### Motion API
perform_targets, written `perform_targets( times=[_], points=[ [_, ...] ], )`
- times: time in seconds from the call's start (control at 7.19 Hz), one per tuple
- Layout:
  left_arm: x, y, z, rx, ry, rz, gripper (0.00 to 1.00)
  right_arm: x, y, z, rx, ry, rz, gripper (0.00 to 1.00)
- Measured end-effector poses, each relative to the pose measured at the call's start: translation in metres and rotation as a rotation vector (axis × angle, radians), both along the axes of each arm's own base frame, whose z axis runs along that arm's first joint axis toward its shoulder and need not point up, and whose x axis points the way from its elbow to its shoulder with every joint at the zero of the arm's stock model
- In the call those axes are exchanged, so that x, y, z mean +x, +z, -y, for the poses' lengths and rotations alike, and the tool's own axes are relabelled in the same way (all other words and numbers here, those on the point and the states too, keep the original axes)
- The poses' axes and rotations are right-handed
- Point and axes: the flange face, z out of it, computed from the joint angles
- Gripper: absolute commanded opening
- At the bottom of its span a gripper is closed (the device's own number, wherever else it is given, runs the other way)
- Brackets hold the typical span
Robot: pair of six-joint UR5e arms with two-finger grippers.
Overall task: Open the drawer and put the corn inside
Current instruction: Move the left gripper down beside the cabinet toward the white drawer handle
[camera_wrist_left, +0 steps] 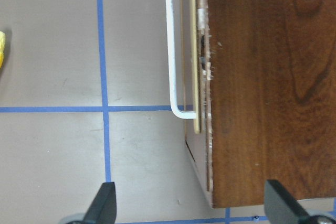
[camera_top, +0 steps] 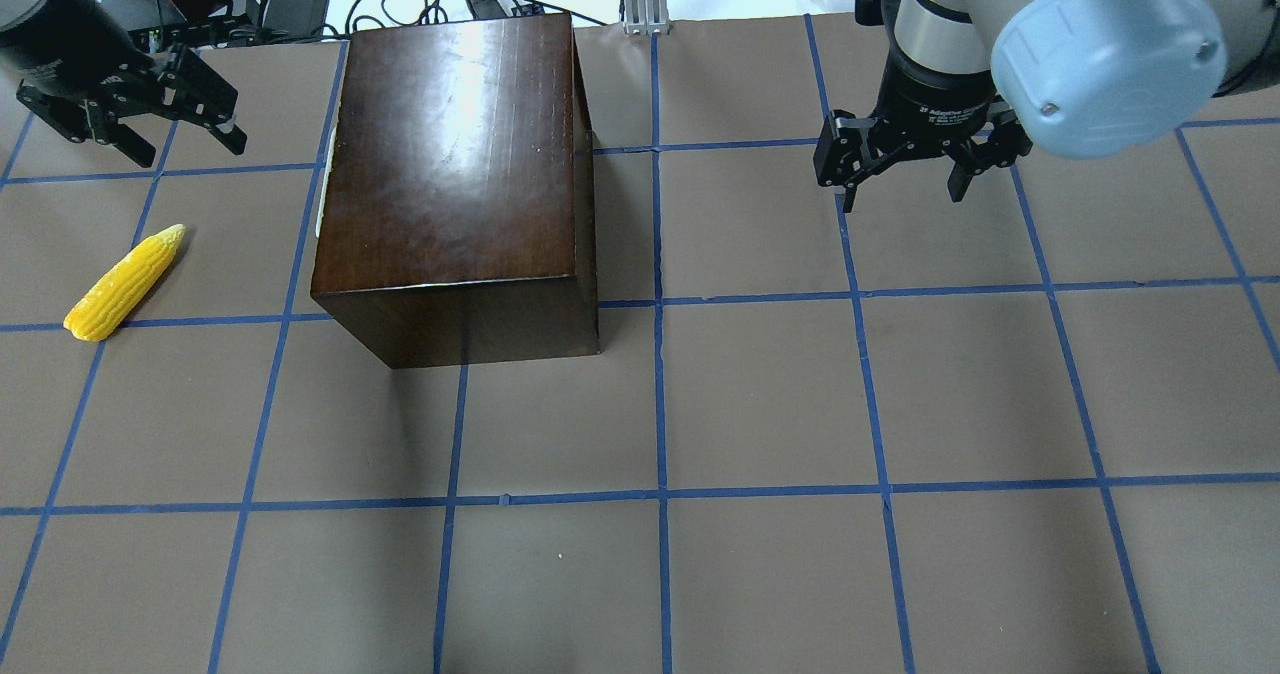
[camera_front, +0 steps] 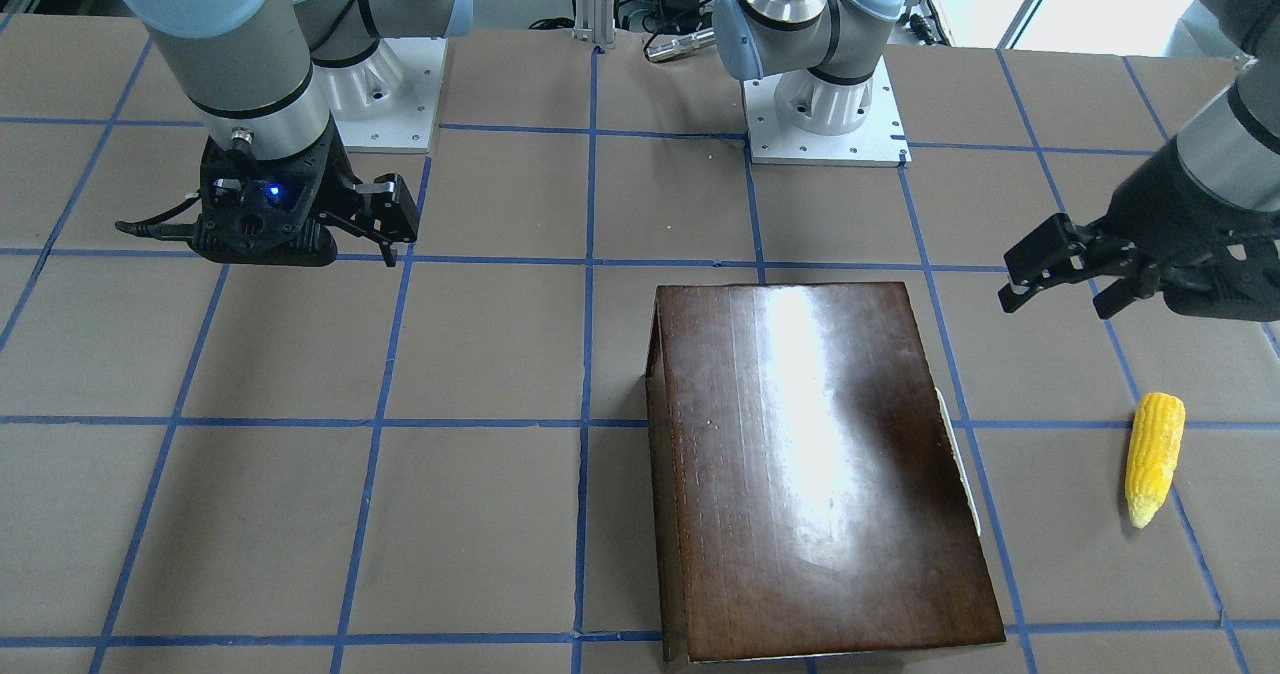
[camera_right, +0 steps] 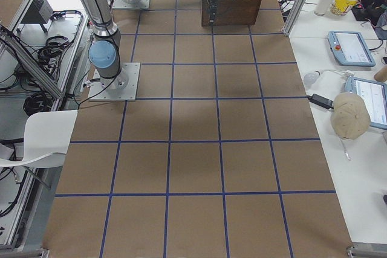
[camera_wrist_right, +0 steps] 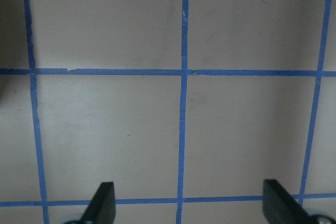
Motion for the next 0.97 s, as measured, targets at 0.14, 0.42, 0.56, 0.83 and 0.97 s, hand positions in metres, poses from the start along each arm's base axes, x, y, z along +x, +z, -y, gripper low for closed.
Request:
perform_targets(
  times=[0.14, 0.42, 0.56, 0.83, 0.97],
  points=[
    [0.02, -0.018, 0.013, -0.01, -0.008, -0.015, 1.0, 0.0, 0.0, 0.0, 0.0, 0.0, 0.0, 1.0],
    [0.044, -0.062, 0.039, -0.022, -0.028, -0.075, 1.0, 0.0, 0.0, 0.0, 0.001, 0.0, 0.0, 1.0],
    [0.052, -0.08, 0.048, -0.026, -0.024, -0.128, 1.0, 0.0, 0.0, 0.0, 0.001, 0.0, 0.0, 1.0],
    [0.055, -0.11, 0.061, -0.033, -0.01, -0.237, 1.0, 0.0, 0.0, 0.0, 0.001, 0.0, 0.001, 1.0],
    [0.055, -0.123, 0.066, -0.031, -0.008, -0.267, 1.0, 0.0, 0.0, 0.0, 0.001, 0.0, 0.001, 1.0]
  ],
)
